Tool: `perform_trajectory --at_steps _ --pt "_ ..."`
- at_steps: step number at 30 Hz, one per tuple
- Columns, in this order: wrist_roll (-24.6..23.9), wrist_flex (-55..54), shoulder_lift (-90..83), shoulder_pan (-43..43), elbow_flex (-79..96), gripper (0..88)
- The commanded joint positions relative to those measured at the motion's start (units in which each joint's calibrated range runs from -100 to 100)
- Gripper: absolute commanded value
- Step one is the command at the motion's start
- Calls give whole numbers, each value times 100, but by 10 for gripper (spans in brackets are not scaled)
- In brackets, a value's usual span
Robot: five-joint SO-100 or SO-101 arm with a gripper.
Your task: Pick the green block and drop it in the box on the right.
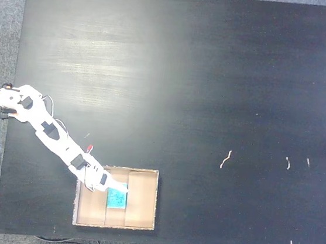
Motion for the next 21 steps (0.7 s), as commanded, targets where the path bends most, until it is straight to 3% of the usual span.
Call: perform_trajectory --at_steps 1,4,6,9,13,16,21 --pt "-29 345 -783 130 -41 508" --pt "-376 386 -2671 -115 1301 474" --pt "-630 -183 -4966 -674 3404 403" --pt "-698 -827 -8895 -2015 6913 171" --pt "-1001 -951 -12544 -3517 10784 11" --pt "-1739 -1323 -14102 -3885 13114 1" --pt "-1807 -1851 -14483 -4146 14764 1"
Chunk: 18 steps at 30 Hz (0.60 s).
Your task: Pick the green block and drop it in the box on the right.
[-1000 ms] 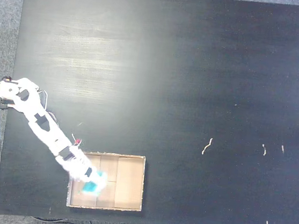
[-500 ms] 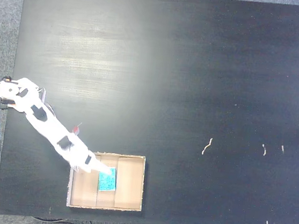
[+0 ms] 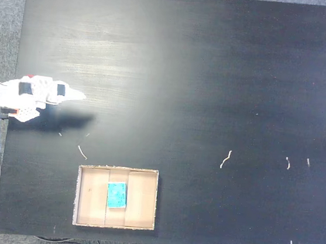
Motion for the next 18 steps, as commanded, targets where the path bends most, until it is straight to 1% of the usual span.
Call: perform_trajectory --at_steps 1,4,10,18 --pt "44 -443 -131 10 784 1" --pt "132 -179 -131 -105 983 1" --pt "322 -55 -131 -427 1228 1" --pt "405 -129 -131 -435 1237 1"
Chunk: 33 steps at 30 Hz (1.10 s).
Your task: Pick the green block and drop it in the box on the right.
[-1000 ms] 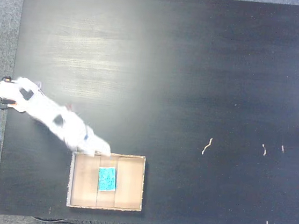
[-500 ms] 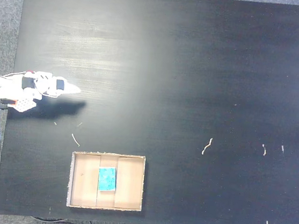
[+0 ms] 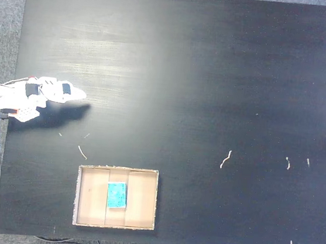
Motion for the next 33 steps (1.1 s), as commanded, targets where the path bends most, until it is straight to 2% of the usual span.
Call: perform_trajectory --at_steps 1,5,12,33 --pt "59 -48 -47 -84 142 1" --pt "54 -40 -47 -76 142 1" --pt "-435 -48 -56 177 142 1" --pt "-405 -40 -56 177 142 1"
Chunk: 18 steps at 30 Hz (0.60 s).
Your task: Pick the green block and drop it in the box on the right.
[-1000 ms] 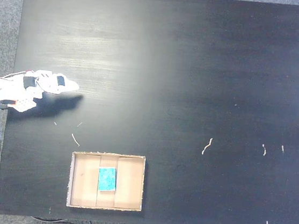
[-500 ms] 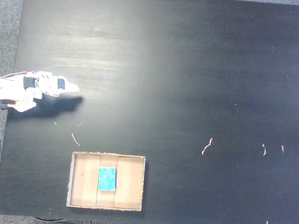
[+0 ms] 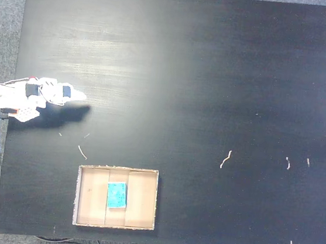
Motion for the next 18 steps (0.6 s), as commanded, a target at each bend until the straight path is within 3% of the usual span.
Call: perform_trajectory --at_steps 1,18 --pt "10 -40 -56 12 133 1" --pt "34 -40 -56 -3 133 1"
